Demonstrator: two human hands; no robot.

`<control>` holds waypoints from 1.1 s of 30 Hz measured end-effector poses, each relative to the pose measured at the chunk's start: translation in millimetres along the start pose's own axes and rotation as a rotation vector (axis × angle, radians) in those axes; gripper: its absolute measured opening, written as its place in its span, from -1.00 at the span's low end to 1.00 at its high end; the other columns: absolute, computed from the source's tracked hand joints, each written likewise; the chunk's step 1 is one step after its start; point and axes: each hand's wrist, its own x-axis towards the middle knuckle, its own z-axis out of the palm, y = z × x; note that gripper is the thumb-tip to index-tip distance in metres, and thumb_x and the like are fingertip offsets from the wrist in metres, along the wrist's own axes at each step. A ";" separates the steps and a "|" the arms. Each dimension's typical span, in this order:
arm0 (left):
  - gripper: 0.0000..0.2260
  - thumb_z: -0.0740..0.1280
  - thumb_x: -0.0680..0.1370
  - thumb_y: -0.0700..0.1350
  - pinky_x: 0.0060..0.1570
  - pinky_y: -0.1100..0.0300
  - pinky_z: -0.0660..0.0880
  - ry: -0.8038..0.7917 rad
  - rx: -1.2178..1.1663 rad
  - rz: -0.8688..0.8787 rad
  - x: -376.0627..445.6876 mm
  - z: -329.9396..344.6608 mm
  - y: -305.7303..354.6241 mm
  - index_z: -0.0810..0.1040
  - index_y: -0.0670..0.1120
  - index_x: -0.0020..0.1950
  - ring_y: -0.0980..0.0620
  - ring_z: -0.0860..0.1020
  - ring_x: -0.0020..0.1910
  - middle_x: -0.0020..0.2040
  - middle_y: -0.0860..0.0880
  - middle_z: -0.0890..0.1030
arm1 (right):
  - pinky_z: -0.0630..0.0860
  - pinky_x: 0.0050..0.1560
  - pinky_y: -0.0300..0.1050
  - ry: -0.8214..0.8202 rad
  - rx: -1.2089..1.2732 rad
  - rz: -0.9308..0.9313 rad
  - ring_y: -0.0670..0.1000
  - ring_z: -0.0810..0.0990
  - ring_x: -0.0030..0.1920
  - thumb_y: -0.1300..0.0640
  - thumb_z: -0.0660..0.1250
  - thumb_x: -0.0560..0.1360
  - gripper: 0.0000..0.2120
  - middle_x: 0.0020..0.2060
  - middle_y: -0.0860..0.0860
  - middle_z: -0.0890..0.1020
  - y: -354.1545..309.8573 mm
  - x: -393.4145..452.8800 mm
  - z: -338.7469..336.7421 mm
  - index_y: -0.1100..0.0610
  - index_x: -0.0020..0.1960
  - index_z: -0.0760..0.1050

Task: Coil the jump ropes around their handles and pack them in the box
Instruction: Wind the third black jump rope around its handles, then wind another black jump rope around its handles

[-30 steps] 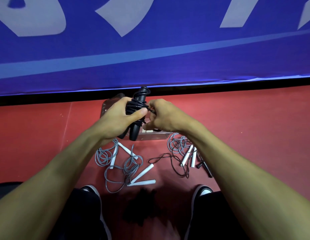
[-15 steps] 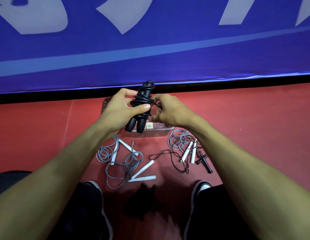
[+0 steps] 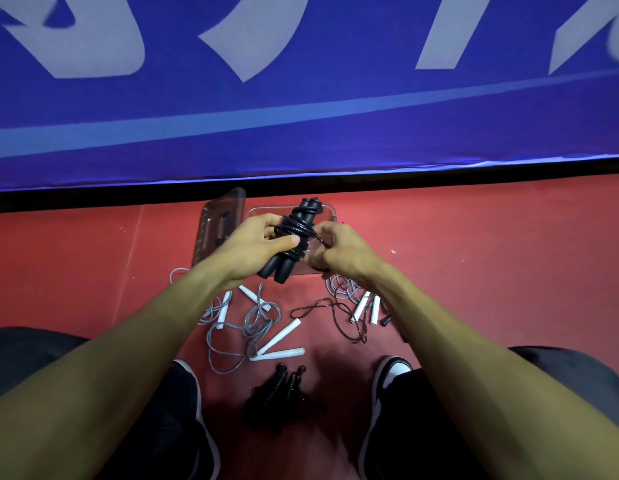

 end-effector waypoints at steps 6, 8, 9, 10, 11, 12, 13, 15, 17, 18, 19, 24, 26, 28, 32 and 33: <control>-0.78 0.46 0.54 -0.27 0.18 0.13 0.54 0.006 0.009 -0.090 3.2 18.7 -37.8 0.60 -0.12 0.16 0.03 0.65 0.09 0.05 -0.04 0.69 | 0.61 -0.31 -0.12 -0.110 0.191 0.133 -0.02 0.51 -0.30 0.35 0.31 0.57 -0.93 -0.26 0.09 0.51 29.5 -4.6 6.3 0.21 -0.01 0.49; -0.81 0.45 0.54 -0.27 0.14 0.21 0.54 -0.006 -0.005 -0.139 3.4 23.5 -52.9 0.60 -0.09 0.11 0.03 0.64 0.07 0.02 -0.04 0.68 | 0.59 -0.34 -0.15 -0.129 0.190 0.161 -0.03 0.51 -0.33 0.21 0.33 0.62 -0.89 -0.32 0.07 0.50 42.3 -0.8 10.1 0.21 -0.08 0.50; -0.83 0.45 0.54 -0.27 0.08 0.27 0.54 -0.006 -0.008 -0.154 3.8 25.9 -59.5 0.60 -0.07 0.08 0.06 0.64 0.05 0.00 -0.03 0.68 | 0.57 -0.36 -0.18 -0.120 0.184 0.171 -0.03 0.51 -0.35 0.16 0.34 0.62 -0.84 -0.34 0.08 0.51 49.6 2.1 13.1 0.23 -0.10 0.50; -0.83 0.46 0.54 -0.26 0.04 0.29 0.53 -0.003 -0.003 -0.176 5.0 28.5 -65.8 0.60 -0.06 0.06 0.06 0.65 0.03 0.00 -0.03 0.69 | 0.57 -0.38 -0.18 -0.105 0.170 0.182 -0.03 0.51 -0.37 0.14 0.35 0.61 -0.81 -0.36 0.08 0.51 56.4 4.7 16.6 0.25 -0.10 0.50; -0.83 0.47 0.53 -0.26 0.05 0.26 0.53 0.001 0.002 -0.199 6.6 31.2 -72.1 0.60 -0.07 0.06 0.04 0.65 0.03 0.00 -0.05 0.69 | 0.57 -0.39 -0.18 -0.085 0.162 0.191 -0.01 0.51 -0.40 0.12 0.37 0.60 -0.79 -0.38 0.08 0.52 63.5 8.0 21.1 0.26 -0.10 0.49; -0.82 0.48 0.51 -0.26 0.07 0.21 0.54 0.008 0.010 -0.236 8.5 33.2 -80.5 0.59 -0.08 0.06 0.01 0.66 0.02 0.00 -0.07 0.69 | 0.58 -0.40 -0.16 -0.062 0.155 0.208 0.00 0.50 -0.42 0.13 0.39 0.59 -0.78 -0.40 0.08 0.53 73.0 12.9 27.5 0.27 -0.11 0.48; -0.80 0.49 0.50 -0.27 0.08 0.16 0.55 0.016 0.010 -0.261 9.9 36.1 -87.3 0.58 -0.10 0.06 -0.02 0.66 0.02 0.00 -0.09 0.69 | 0.59 -0.40 -0.15 -0.031 0.151 0.220 0.00 0.50 -0.44 0.14 0.42 0.57 -0.77 -0.42 0.08 0.54 82.1 16.6 33.1 0.25 -0.15 0.47; -0.75 0.50 0.47 -0.30 0.12 0.07 0.56 0.035 0.031 -0.318 13.0 40.5 -105.4 0.55 -0.12 0.09 -0.07 0.67 0.03 0.00 -0.11 0.70 | 0.59 -0.34 -0.04 0.009 0.143 0.247 0.01 0.51 -0.45 0.16 0.48 0.52 -0.74 -0.42 0.08 0.55 100.2 23.4 47.6 0.21 -0.20 0.44; -0.69 0.52 0.46 -0.28 0.16 0.02 0.56 0.039 0.062 -0.371 14.3 45.8 -124.2 0.55 -0.14 0.15 -0.08 0.67 0.04 0.01 -0.11 0.71 | 0.60 -0.27 0.05 0.022 0.127 0.278 0.03 0.52 -0.43 0.13 0.51 0.49 -0.74 -0.40 0.10 0.57 120.2 27.4 61.5 0.22 -0.16 0.46; -0.67 0.52 0.47 -0.29 0.15 0.03 0.57 0.040 0.048 -0.403 13.2 49.4 -133.4 0.54 -0.17 0.19 -0.08 0.67 0.03 0.03 -0.12 0.70 | 0.61 -0.28 0.05 0.027 0.112 0.296 0.01 0.52 -0.45 0.10 0.51 0.50 -0.74 -0.39 0.10 0.56 130.3 27.7 67.4 0.25 -0.13 0.49; -0.65 0.51 0.47 -0.30 0.11 0.07 0.56 0.045 0.013 -0.430 11.5 53.8 -142.3 0.53 -0.19 0.21 -0.08 0.65 0.02 0.06 -0.14 0.68 | 0.62 -0.28 0.04 0.032 0.095 0.309 -0.01 0.52 -0.46 0.07 0.51 0.50 -0.71 -0.39 0.09 0.55 140.2 27.7 72.1 0.29 -0.11 0.52; -0.68 0.52 0.47 -0.30 0.01 0.12 0.52 0.052 -0.011 -0.525 3.1 80.2 -185.8 0.50 -0.10 0.14 -0.06 0.64 0.04 0.08 -0.14 0.67 | 0.61 -0.28 0.02 0.003 0.036 0.414 0.00 0.50 -0.43 0.05 0.53 0.48 -0.74 -0.43 0.01 0.54 189.8 26.7 86.3 0.24 -0.09 0.58; -0.70 0.47 0.51 -0.28 -0.02 0.13 0.49 0.020 0.015 -0.556 -1.0 91.9 -197.9 0.49 -0.11 0.18 -0.01 0.62 0.02 0.07 -0.08 0.65 | 0.55 -0.45 -0.10 -0.028 0.073 0.461 0.01 0.49 -0.45 0.11 0.50 0.50 -0.79 -0.42 0.05 0.54 206.1 23.2 91.4 0.23 -0.11 0.55; -0.75 0.42 0.52 -0.30 -0.08 0.15 0.49 0.000 0.043 -0.576 -7.4 102.2 -207.6 0.50 -0.09 0.14 0.03 0.58 -0.05 0.00 -0.04 0.63 | 0.55 -0.47 -0.11 -0.051 0.110 0.515 -0.01 0.46 -0.48 0.16 0.49 0.51 -0.80 -0.44 0.07 0.52 222.3 16.7 97.9 0.24 -0.15 0.52; -0.78 0.36 0.50 -0.36 -0.10 0.25 0.50 -0.047 0.110 -0.607 -17.8 118.5 -226.0 0.57 -0.03 -0.06 0.07 0.57 -0.17 -0.19 0.01 0.63 | 0.62 -0.40 -0.04 -0.067 0.122 0.584 0.01 0.52 -0.45 0.20 0.48 0.51 -0.82 -0.42 0.07 0.53 254.1 -2.2 109.0 0.20 -0.21 0.53; -0.76 0.34 0.50 -0.37 -0.17 0.31 0.50 -0.086 0.106 -0.629 -20.3 121.9 -229.6 0.57 -0.01 -0.09 0.08 0.56 -0.21 -0.24 0.05 0.61 | 0.63 -0.35 0.00 -0.073 0.107 0.590 0.02 0.55 -0.43 0.19 0.48 0.51 -0.87 -0.40 0.07 0.54 261.7 -6.4 111.1 0.20 -0.15 0.57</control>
